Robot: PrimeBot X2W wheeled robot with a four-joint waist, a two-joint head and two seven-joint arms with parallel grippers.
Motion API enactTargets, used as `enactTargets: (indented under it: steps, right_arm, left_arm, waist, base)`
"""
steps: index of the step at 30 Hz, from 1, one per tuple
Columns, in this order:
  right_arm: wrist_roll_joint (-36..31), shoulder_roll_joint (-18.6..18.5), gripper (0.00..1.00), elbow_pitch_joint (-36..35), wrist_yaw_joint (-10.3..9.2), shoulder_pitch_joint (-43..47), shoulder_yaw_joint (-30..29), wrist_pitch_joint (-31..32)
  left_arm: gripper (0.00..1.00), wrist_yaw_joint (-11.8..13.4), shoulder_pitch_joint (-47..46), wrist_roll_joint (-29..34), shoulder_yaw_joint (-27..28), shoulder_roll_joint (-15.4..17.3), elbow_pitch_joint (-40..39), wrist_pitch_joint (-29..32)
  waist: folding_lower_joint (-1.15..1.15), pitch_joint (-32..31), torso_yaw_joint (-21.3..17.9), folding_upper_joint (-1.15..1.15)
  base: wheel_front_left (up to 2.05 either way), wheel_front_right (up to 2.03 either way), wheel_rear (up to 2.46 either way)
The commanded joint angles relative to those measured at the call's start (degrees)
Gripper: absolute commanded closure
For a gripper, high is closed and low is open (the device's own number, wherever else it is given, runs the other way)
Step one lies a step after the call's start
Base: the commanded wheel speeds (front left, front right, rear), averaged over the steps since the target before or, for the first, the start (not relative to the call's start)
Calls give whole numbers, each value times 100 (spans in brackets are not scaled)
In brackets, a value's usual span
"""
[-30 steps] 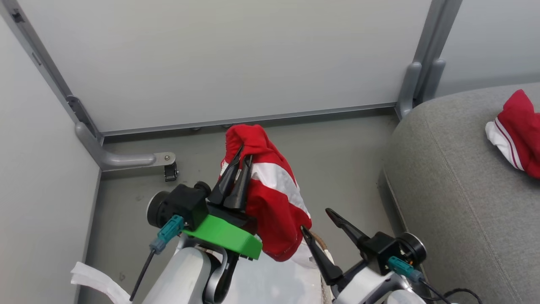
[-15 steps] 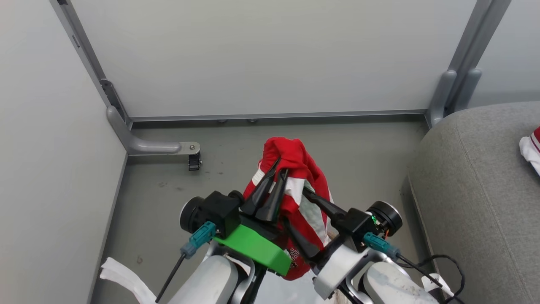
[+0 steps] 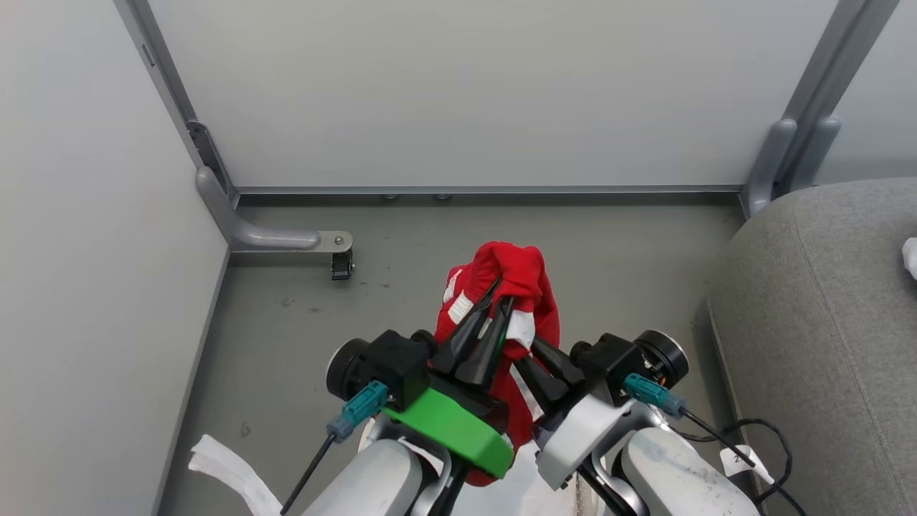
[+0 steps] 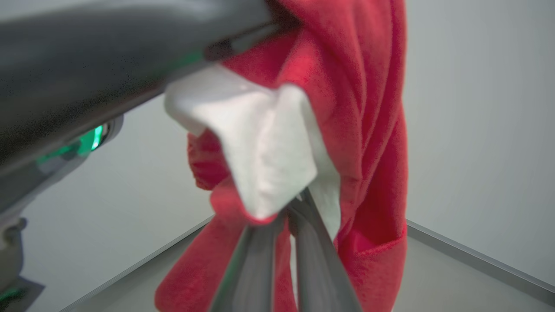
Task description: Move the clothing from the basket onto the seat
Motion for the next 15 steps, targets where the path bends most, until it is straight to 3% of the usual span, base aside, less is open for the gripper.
enactTargets:
  steps: [1,2,3,4,9,15]
  right_arm:
    - [40,-28,100,-17,-8,25,-61,-9]
    - [39,-28,100,-35,-8,64,-98,-9]
    - [33,-25,100,-53,-8,95,-111,-9]
    - [25,-27,100,-72,-8,141,-168,-9]
    - [-56,-22,100,-199,-8,345,-369,-9]
    - [-154,-20,100,-394,-8,501,-618,-9]
  left_arm:
    - [100,50,-65,33,59,2,30,-1]
    - [65,72,-52,62,100,0,27,-1]
    - [5,81,-36,80,128,-1,33,-2]
    - [0,96,-10,109,162,0,54,1]
    - [0,59,151,259,356,3,161,2]
    - [0,-50,263,470,630,5,315,2]
  waist:
    - [0,13,-97,0]
    - [0,19,-163,0]
    - [0,26,-231,0]
    - [0,34,-330,0]
    - [0,91,-980,0]
    - [0,246,-2068,0]
  base:
    - [0,0,0]
    - [0,0,0]
    - [0,0,0]
    - [0,0,0]
    - [0,0,0]
    - [0,0,0]
